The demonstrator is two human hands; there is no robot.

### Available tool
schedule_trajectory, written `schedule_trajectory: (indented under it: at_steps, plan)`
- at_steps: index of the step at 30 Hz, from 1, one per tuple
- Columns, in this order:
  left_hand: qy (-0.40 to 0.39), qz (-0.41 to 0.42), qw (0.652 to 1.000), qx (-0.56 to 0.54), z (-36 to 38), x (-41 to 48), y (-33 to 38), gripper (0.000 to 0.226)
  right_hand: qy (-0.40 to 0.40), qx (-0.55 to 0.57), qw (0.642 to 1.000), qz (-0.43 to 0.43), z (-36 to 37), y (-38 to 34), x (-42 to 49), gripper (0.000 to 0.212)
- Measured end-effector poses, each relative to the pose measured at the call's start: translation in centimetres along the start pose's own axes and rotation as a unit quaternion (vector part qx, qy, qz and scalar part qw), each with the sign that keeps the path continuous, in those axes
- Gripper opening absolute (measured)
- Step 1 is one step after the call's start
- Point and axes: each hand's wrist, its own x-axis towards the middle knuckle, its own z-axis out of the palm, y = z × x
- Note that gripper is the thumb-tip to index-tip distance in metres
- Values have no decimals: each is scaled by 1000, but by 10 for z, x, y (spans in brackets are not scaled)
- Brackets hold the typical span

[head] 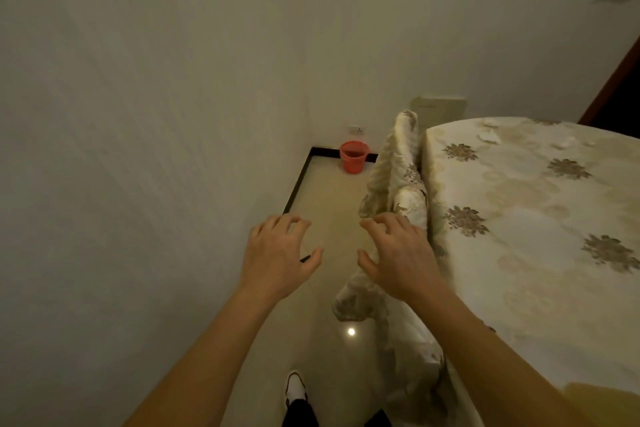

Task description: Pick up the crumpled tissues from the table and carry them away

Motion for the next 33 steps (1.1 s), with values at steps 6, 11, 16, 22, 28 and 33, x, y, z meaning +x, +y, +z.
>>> schedule_trajectory:
  at_steps: [6,11,16,22,28,33]
  plan:
    - [-14,0,1000,-10,29,71,-64,53,-23,-19,999,12,35,-8,89,51]
    - [-18,11,1000,-11,48,141,-126,54,-33,-30,999,20,65,-18,176,52]
    - [-32,22,999,-18,64,204,-172,55,-42,-38,998,40,91,-29,245,52]
    - [-40,35,998,-29,91,267,-200,54,-49,-26,997,57,111,-16,307,53]
    - [-42,54,997,-33,124,347,-213,53,-44,-15,996,73,134,10,374,52]
    - [-37,66,997,-27,153,437,-212,53,-18,-6,996,82,152,52,450,52]
